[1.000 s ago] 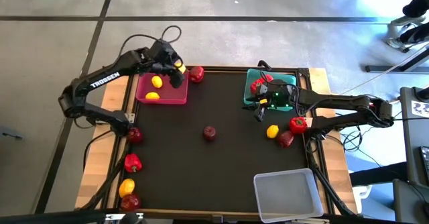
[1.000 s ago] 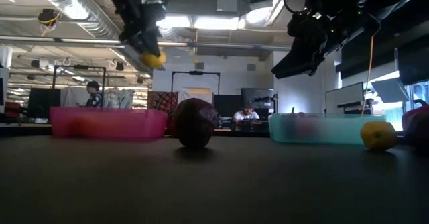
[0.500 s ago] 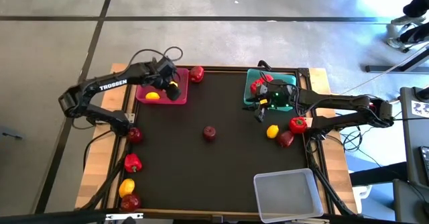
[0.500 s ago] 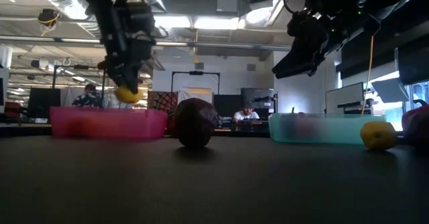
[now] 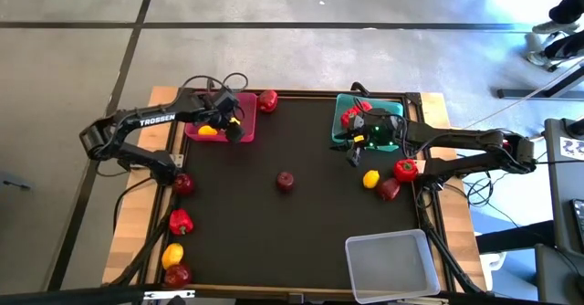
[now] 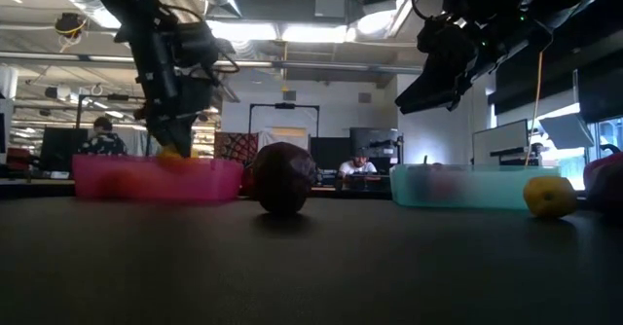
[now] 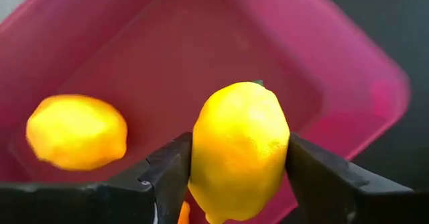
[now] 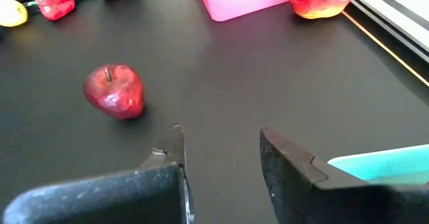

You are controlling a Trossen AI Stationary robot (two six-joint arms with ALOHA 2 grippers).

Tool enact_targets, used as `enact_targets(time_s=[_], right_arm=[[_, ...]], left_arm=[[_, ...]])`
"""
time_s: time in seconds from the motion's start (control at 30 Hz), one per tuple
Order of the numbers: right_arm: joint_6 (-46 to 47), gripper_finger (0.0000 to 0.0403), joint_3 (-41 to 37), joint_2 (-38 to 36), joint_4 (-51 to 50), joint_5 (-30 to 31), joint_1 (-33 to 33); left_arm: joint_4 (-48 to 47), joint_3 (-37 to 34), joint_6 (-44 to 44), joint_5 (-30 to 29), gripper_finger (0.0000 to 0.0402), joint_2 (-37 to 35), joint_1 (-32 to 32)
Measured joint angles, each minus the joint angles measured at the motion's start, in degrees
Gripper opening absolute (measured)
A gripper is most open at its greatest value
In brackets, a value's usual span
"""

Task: Sort produce into baskets
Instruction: Put the lemon into the pink bin, then put the apple into the transparent bin

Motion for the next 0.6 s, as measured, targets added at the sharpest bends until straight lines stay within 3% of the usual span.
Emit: enact_targets(time_s=[0.3,0.6], right_arm=[[0.0,0.0111,0.0,0.0,0.0,0.0,-0.1],[0.0,0.0111,0.0,0.0,0.0,0.0,0.0]], left_arm=[[1.1,-1.4,-2.9,-2.0,0.0285,0.0,0.3],[0.9,4.4,0.3,1.1,0.0292,-1.5,-1.7]])
